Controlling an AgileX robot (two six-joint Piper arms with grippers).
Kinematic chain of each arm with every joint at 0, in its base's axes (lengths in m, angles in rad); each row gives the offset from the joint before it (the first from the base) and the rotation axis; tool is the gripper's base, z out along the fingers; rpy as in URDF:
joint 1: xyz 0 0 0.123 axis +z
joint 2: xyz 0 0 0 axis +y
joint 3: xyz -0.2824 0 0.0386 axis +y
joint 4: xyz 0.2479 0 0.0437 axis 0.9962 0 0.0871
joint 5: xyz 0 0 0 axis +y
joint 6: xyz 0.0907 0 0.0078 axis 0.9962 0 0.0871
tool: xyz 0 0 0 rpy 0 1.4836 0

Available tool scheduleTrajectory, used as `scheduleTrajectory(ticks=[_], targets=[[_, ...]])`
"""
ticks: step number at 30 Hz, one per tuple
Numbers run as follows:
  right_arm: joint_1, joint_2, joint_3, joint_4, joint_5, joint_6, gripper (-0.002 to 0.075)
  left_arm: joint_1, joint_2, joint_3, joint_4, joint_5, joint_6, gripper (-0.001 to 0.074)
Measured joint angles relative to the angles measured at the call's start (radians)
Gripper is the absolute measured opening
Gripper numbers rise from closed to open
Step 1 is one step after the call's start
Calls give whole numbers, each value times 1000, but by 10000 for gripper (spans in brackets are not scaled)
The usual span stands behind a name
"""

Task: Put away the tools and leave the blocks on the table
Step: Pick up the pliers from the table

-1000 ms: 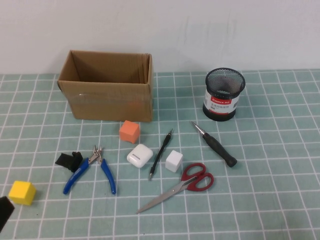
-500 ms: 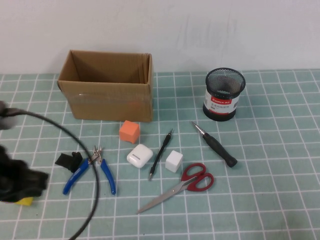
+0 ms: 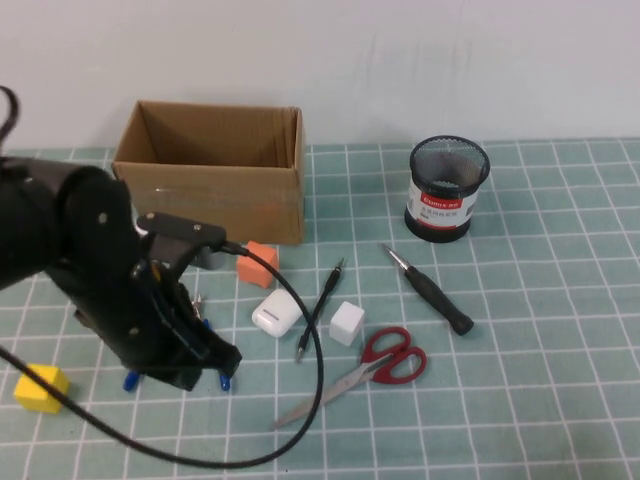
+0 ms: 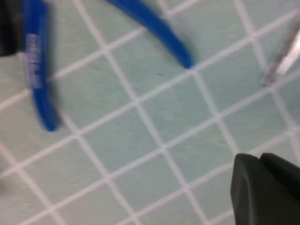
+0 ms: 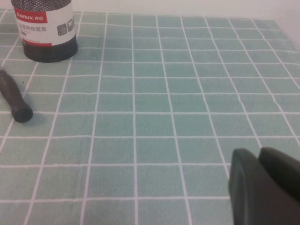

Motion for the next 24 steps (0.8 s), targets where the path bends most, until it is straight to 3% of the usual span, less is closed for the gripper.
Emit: scheduleTrajectory(ticks=[6, 24], targets=[[0, 0, 0, 0, 0, 0, -7, 3, 81, -40, 191, -19, -96, -4], [0, 0, 0, 0, 0, 0, -8, 41, 249, -45, 355, -195, -98, 22]])
